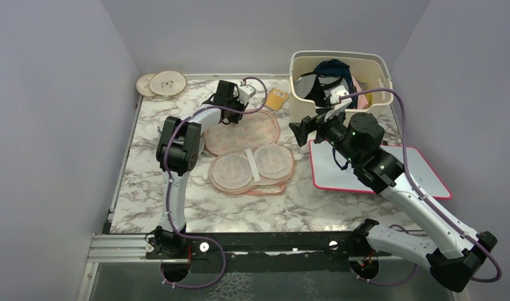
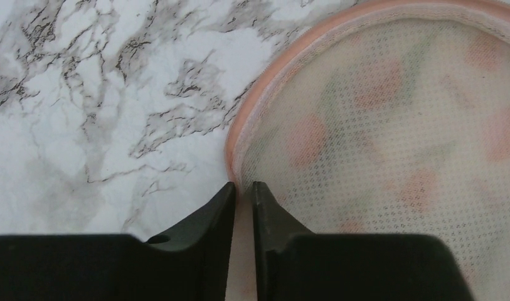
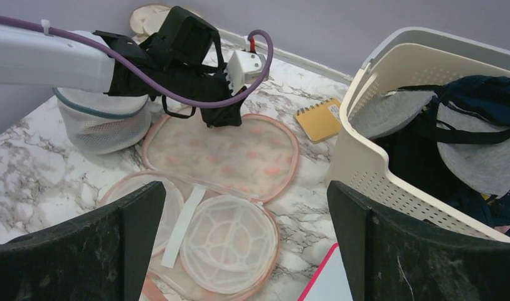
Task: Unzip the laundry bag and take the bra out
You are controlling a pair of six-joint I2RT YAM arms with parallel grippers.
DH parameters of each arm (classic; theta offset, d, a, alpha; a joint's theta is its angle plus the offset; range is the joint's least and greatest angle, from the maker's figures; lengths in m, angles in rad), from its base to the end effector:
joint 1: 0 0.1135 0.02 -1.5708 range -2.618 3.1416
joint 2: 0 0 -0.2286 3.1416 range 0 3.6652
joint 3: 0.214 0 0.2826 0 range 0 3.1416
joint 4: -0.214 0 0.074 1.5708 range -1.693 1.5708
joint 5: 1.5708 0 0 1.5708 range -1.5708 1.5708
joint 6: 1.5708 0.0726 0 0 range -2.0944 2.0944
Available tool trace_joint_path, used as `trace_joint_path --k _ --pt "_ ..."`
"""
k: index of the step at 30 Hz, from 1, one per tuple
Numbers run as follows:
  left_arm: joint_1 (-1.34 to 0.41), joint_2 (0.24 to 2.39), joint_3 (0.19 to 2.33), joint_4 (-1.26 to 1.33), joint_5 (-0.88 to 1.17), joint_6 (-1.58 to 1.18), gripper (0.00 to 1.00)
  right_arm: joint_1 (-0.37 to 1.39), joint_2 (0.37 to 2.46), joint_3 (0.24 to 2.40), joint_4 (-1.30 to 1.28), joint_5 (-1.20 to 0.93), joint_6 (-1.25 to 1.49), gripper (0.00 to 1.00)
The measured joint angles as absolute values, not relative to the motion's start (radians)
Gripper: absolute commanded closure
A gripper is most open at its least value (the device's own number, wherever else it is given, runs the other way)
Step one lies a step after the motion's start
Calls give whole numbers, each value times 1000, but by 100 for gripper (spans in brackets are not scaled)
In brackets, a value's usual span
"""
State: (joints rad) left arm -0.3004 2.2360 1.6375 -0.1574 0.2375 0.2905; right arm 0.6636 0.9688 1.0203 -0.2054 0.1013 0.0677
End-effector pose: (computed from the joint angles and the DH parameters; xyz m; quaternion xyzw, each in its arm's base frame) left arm 0.4995 -0.1726 0.0882 0.3104 0.8585 -0.1107 0.3929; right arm 0.2470 0.1838 0.3537 -0.1911 0.7347 0.1964 0.6206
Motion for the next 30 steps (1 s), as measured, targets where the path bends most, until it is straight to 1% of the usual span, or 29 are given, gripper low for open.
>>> trace_joint_path --k 2,12,22,26,30 --pt "-303 2236 1637 -158 237 291 100 664 969 1020 -204 101 66 1" --pt "-303 2204 1629 -194 233 231 100 664 969 1019 -200 99 66 1" --pt "-346 1959 1489 -209 140 169 100 664 969 1013 -196 97 66 1" --pt "-403 1862 1409 -207 75 162 100 664 969 1013 -193 96 66 1" --pt "-508 1739 1284 -191 -45 145 100 664 969 1012 -190 96 66 1"
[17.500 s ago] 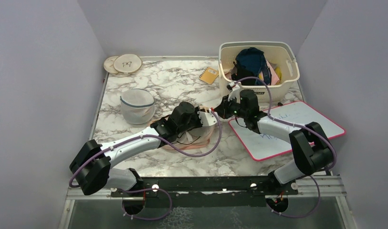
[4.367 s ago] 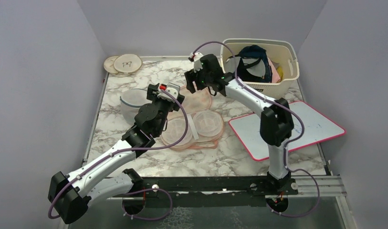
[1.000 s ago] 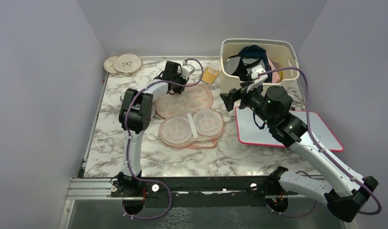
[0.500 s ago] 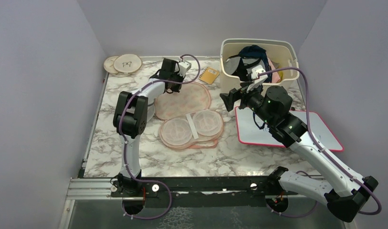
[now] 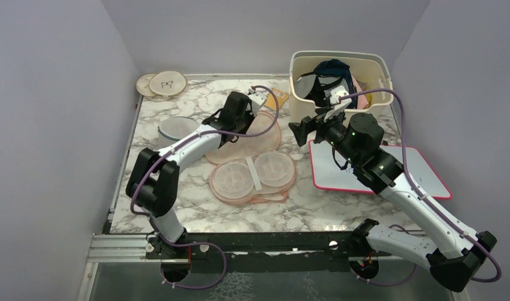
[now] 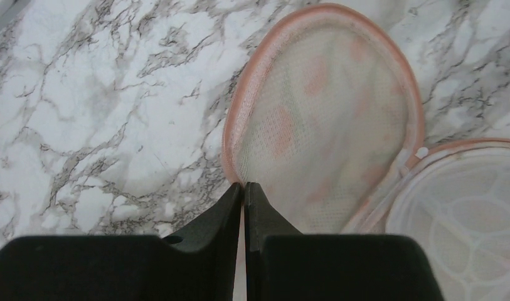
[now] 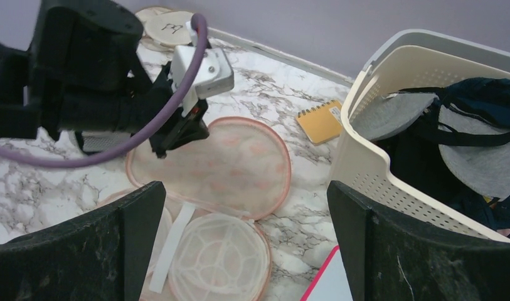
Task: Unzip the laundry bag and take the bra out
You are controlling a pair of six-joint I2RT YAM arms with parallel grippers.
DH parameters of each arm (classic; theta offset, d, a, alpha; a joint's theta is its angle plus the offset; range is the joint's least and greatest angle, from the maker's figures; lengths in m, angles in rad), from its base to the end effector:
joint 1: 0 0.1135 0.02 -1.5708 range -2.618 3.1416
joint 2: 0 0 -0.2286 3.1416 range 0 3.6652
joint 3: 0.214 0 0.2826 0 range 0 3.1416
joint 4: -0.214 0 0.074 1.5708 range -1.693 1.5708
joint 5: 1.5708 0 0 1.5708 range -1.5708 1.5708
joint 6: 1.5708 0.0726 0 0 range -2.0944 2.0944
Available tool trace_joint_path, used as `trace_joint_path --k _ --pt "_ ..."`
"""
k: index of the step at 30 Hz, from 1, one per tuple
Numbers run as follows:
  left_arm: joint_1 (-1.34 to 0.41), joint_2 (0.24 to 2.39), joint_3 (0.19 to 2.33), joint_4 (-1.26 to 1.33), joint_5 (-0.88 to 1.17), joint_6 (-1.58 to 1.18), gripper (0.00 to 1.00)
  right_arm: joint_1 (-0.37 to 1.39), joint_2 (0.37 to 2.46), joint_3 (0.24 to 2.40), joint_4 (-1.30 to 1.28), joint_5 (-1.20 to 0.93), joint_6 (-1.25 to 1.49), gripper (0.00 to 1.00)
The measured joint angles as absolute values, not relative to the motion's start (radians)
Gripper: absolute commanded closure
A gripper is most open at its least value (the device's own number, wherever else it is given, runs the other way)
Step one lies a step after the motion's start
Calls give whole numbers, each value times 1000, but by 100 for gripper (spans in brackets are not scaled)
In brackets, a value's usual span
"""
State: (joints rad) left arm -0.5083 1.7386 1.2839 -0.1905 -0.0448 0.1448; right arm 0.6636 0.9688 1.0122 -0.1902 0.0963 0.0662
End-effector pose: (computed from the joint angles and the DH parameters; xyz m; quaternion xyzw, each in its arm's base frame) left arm 0.3944 -0.2160 0.1834 0.2775 0.8505 -0.0610 0.4426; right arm 0.2474 0.1845 0.3525 -0.1925 0.7320 0.1988 0.6226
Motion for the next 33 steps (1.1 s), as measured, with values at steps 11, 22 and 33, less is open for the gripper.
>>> trace_joint_path --k 11,22,33 --pt "-786 1408 949 -62 -365 31 100 664 961 982 -179 192 94 1" --pt "-904 1269 793 -48 -410 -80 100 664 941 967 -159 245 103 2" --pt "-1030 1239 668 -54 -356 -233 100 664 943 963 -152 244 100 2"
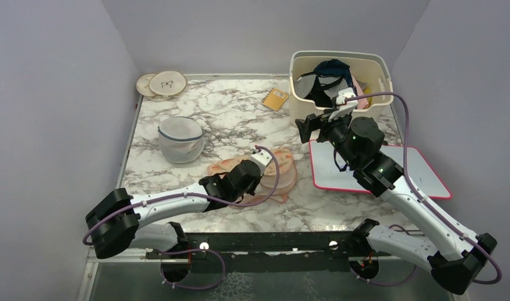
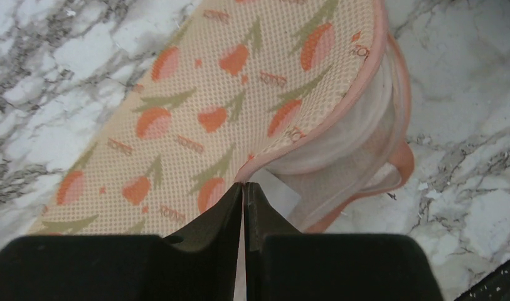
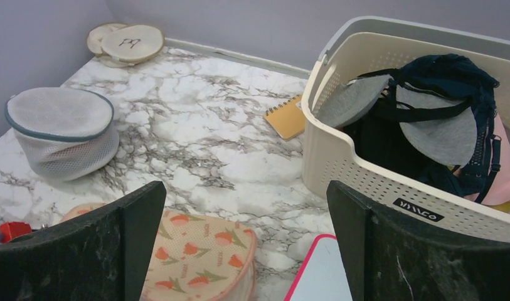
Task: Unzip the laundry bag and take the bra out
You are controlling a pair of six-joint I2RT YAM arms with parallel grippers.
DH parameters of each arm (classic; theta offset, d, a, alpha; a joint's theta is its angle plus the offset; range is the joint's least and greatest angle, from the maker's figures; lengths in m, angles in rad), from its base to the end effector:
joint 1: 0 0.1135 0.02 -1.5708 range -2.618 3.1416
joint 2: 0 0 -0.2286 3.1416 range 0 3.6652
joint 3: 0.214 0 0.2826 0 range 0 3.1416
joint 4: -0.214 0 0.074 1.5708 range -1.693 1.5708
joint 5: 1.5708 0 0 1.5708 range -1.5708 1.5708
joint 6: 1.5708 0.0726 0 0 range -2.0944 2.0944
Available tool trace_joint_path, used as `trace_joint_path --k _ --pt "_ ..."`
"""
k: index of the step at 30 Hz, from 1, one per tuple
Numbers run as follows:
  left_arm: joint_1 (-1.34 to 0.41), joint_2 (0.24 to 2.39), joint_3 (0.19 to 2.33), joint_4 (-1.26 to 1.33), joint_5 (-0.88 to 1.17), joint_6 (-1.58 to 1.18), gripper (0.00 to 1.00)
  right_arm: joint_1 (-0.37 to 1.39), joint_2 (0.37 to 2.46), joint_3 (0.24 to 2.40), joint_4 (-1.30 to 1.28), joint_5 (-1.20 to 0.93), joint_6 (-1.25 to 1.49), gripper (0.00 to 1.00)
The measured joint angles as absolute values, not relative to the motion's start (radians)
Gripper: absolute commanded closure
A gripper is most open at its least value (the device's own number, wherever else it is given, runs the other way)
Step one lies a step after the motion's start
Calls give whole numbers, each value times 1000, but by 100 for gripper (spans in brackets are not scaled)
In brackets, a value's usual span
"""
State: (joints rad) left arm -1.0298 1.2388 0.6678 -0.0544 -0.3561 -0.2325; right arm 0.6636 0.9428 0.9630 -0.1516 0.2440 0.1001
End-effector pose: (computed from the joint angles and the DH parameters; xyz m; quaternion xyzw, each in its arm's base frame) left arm 0.1893 -0.2659 0.1477 0.2658 0.8389 -0.1371 0.4548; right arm 0.2501 0.1733 0.3451 -0.1305 0.7393 0.1589 0.6412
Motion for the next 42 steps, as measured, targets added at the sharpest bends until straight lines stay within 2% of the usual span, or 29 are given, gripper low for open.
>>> trace_joint_path --k 12,15,21,26,30,33,37,42 --pt "-1080 1237 523 -29 -300 -355 99 664 975 963 -149 242 100 2" --pt "-1082 1224 517 -25 -297 -365 76 664 986 963 -149 238 99 2" --pt "-1082 1132 517 2 -304 -364 38 664 989 963 -149 227 99 2" --pt "-1057 1059 554 18 -324 -319 17 664 989 963 -151 215 100 2" --pt "-925 1008 602 37 -292 -271 4 664 988 964 -165 214 100 2" --pt "-709 982 669 23 -233 -222 1 664 988 972 -184 215 100 2" --pt "-417 982 862 5 -166 -184 1 664 979 998 -216 218 100 0" --pt "-326 967 1101 6 -128 -143 1 664 946 1053 -271 244 100 0"
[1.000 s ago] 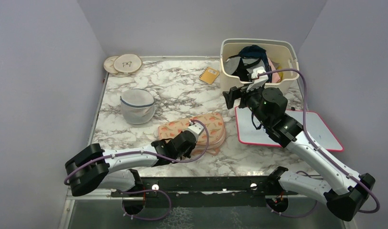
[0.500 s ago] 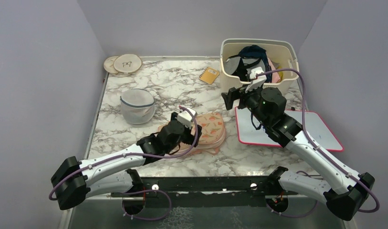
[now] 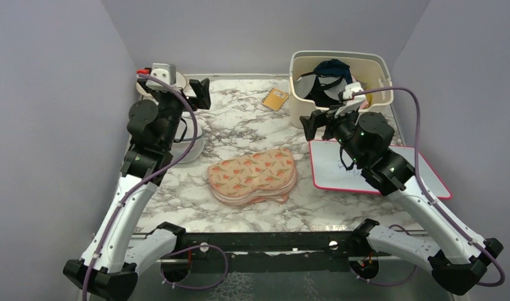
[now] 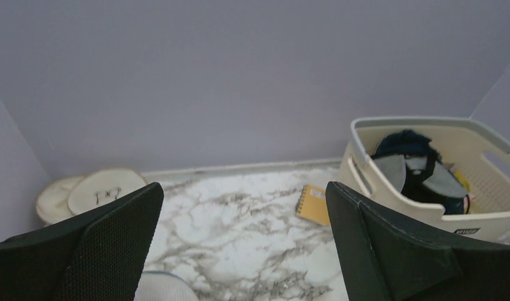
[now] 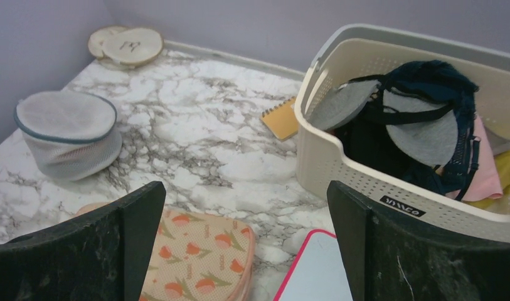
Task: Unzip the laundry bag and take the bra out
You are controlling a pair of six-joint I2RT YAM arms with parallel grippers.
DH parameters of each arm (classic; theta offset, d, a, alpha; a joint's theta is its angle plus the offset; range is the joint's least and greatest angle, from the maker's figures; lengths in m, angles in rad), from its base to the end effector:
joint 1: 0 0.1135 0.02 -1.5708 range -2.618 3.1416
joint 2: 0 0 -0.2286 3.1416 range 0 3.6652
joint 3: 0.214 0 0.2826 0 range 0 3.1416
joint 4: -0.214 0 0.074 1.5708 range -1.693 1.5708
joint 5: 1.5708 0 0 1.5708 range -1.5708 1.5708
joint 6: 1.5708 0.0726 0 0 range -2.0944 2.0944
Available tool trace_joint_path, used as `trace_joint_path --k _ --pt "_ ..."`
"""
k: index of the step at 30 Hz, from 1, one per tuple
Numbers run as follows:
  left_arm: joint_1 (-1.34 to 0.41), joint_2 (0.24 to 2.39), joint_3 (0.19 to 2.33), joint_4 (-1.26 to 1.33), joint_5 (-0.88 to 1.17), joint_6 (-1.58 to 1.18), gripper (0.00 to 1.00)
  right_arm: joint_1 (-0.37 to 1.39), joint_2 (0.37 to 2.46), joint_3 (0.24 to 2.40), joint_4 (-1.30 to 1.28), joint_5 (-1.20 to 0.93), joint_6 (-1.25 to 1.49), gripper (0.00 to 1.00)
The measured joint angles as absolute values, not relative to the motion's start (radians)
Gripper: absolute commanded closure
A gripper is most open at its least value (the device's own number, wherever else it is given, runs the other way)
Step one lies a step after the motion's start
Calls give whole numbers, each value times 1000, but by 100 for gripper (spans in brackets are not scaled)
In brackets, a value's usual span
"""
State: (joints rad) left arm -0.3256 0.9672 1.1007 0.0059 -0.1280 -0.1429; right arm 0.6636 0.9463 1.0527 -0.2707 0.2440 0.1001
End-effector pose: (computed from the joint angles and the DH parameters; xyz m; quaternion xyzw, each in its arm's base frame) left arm 0.2877 -0.0874 0.4182 0.0117 0.6565 -0.1340 0.7423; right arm 0.2448 0.1692 0.3643 -0.1349 0.7491 0.1531 0.6303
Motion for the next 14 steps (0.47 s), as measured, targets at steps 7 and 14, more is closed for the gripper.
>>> trace_joint_path --k 7,14 --pt "-326 831 1219 10 -119 -81 1 664 871 1181 -300 302 66 0" --pt "-326 723 1215 36 -120 -64 1 664 766 1194 -267 304 36 0"
